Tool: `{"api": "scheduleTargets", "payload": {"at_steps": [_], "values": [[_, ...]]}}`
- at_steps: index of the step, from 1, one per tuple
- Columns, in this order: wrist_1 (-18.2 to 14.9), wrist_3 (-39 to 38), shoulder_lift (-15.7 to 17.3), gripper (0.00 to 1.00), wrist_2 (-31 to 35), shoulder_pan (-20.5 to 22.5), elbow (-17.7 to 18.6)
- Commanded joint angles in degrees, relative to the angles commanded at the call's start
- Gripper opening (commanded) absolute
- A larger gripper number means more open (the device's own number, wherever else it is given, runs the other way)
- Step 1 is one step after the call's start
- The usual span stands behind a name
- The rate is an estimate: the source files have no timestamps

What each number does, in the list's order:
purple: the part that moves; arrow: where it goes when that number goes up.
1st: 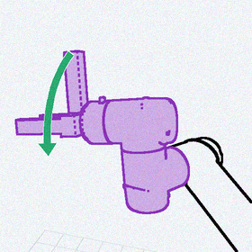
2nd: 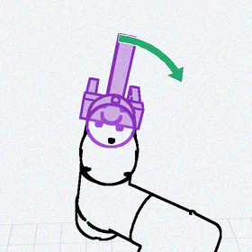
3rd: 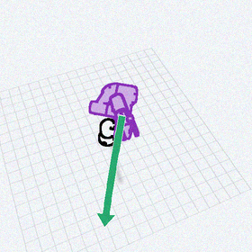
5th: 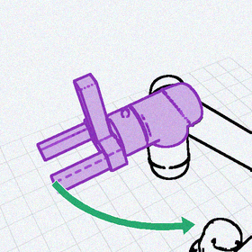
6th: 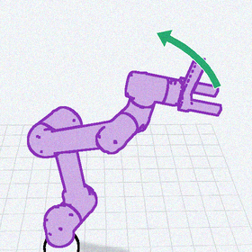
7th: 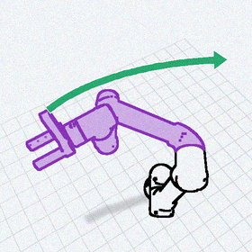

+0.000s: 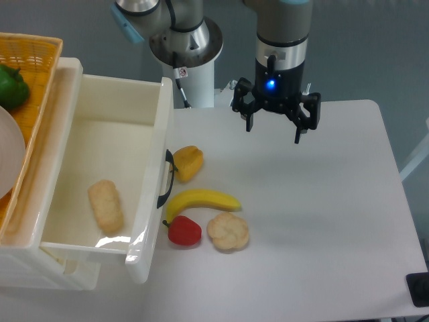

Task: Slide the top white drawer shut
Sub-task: 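Move the open gripper from its start pose toward the open white drawer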

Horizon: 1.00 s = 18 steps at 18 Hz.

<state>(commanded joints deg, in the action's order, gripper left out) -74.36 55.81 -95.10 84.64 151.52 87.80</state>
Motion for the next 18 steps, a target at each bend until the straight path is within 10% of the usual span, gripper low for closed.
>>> {"api": "scheduleTargets", "payload": {"at_steps": [18], "values": [[5.4, -10.3, -7.1, 1.00, 9.2, -0.3, 1.4]]}}
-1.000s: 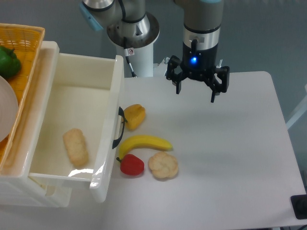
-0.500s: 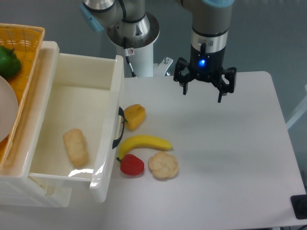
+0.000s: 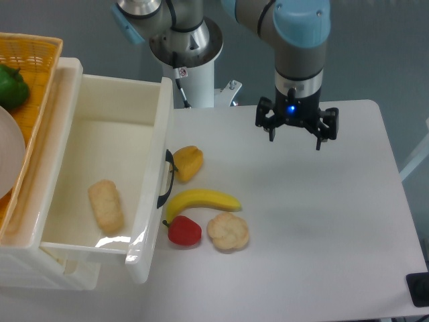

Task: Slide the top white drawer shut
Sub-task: 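Move the open gripper from its start pose toward the open white drawer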

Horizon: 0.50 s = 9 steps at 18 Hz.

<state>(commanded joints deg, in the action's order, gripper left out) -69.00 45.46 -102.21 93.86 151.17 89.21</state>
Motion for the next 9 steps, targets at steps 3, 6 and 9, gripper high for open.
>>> {"api": "scheduleTargets", "payload": {"at_steps": [3, 6, 9], "values": [[0.1, -4.2, 0.0, 1.00, 1.9, -0.2, 0.1], [0.0, -8.6, 0.0, 1.00, 2.4, -0.7, 1.5], [0.5, -15.5, -1.3, 1.00, 3.8, -1.5, 2.5]]}}
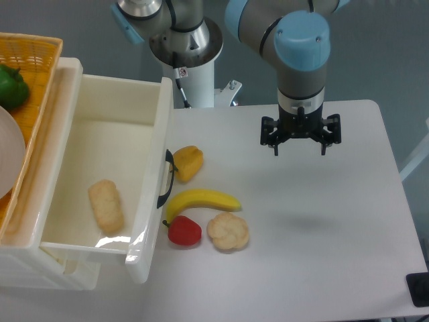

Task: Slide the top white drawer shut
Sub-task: 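Move the open gripper from its start pose toward the open white drawer, then lower the gripper beside the drawer front near its black handle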

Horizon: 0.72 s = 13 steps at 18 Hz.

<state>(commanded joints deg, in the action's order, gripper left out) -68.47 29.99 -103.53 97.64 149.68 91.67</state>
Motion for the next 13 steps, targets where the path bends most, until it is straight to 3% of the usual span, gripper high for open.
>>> {"api": "scheduleTargets", "payload": {"at_steps": [10, 13], "values": [[0.0, -6.2, -3.7, 1.00, 0.9, -8.2, 1.1], [-0.4, -6.4, -4.0, 1.00, -2.7, -8.7, 1.1]]}}
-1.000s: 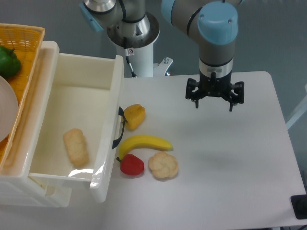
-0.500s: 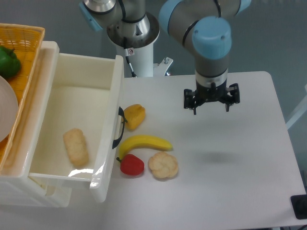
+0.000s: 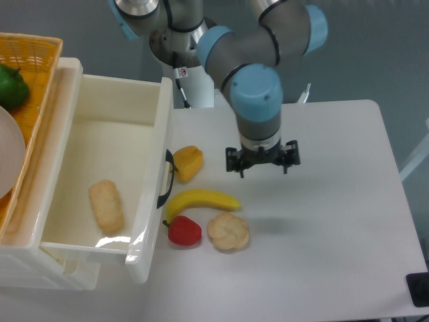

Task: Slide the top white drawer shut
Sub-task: 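Lower the gripper beside the drawer front near its black handle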

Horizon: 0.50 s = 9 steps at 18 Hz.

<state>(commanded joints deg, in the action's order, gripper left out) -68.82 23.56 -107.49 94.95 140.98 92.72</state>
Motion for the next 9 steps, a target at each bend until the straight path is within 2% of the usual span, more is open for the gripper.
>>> {"api": "scheduleTargets", "payload": {"at_steps": [2, 9], "values": [[-0.1, -0.9, -0.4, 1.00, -3.3, 0.1, 0.0], [-0.2, -1.7, -2.1, 1.00, -6.1, 0.0, 0.1]]}}
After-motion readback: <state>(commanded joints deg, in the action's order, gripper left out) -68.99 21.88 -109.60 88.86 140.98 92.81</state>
